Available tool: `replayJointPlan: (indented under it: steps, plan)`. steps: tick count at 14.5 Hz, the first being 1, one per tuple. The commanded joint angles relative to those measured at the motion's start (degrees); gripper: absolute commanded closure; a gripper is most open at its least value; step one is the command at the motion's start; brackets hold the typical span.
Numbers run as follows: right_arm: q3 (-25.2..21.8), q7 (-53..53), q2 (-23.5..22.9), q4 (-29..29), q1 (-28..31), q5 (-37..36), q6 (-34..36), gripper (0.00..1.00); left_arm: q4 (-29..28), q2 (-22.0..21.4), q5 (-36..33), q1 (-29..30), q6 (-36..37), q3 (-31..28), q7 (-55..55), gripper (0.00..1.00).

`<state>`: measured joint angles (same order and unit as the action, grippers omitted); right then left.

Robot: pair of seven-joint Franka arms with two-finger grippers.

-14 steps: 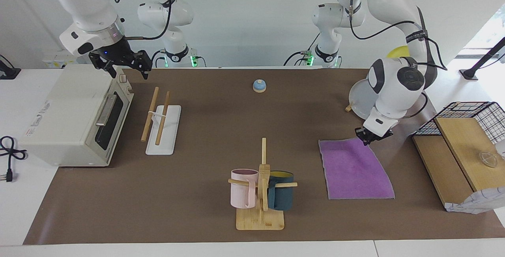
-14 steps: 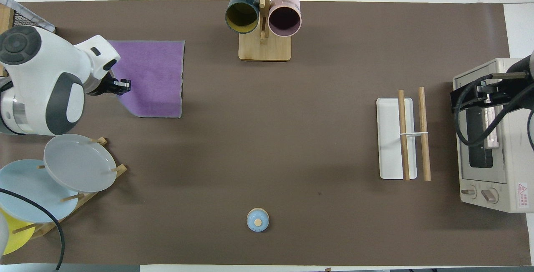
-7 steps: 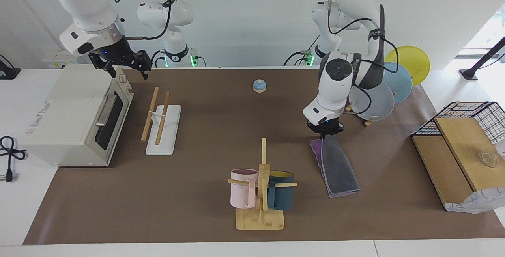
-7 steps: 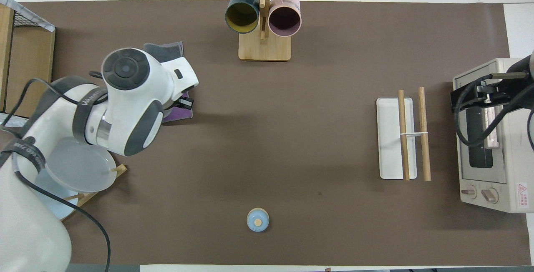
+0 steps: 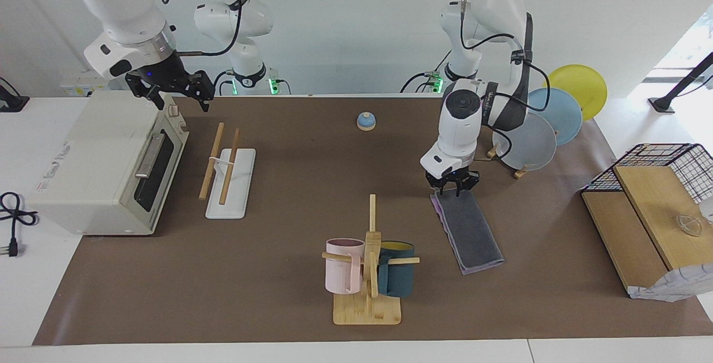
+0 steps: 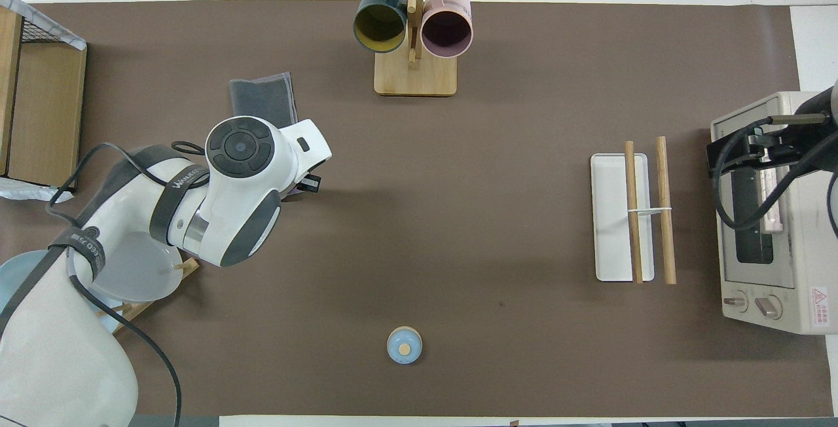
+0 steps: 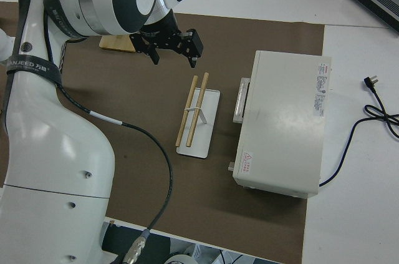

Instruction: Fold towel and hang on rack

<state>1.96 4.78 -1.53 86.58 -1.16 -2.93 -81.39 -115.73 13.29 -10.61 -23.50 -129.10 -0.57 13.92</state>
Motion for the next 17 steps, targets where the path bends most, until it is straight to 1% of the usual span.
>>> replayJointPlan:
  steps: [1,3,6,8,9,11,15,17]
  plan:
    - [0.51,-1.09,1.27,1.57,1.07,1.18,-0.62,0.0,0.07,-1.77,3.82,3.27,0.61,0.13,-0.21,0.0]
    - [0.51,-1.09,1.27,1.57,1.07,1.18,-0.62,0.0,1.21,-1.34,8.21,6.43,0.0,0.22,-2.31,0.0]
    - [0.59,-1.09,1.27,1.57,1.07,1.18,-0.62,0.0,0.51,-1.07,17.61,11.88,-4.3,0.22,-7.49,0.0]
    - [0.5,-1.09,1.27,1.57,1.07,1.18,-0.62,0.0,-0.1,-1.16,25.34,14.43,-4.84,0.22,-11.61,0.0]
    - [0.59,-1.18,1.27,1.57,1.07,1.18,-0.62,0.0,-0.45,-1.16,28.68,15.49,-4.67,0.22,-15.38,0.0]
    - [0.59,-1.09,1.27,1.57,1.07,1.18,-0.62,0.0,-1.86,-0.81,33.79,16.2,-4.93,0.22,-18.83,0.0]
    - [0.51,-1.09,1.27,1.57,1.07,1.18,-0.62,0.0,-1.95,2.7,36.35,15.06,-7.38,0.39,-19.2,0.0]
    - [0.5,-1.18,1.27,1.57,1.16,1.18,-0.53,0.0,-1.95,3.23,36.54,14.71,-7.65,0.48,-19.2,0.0]
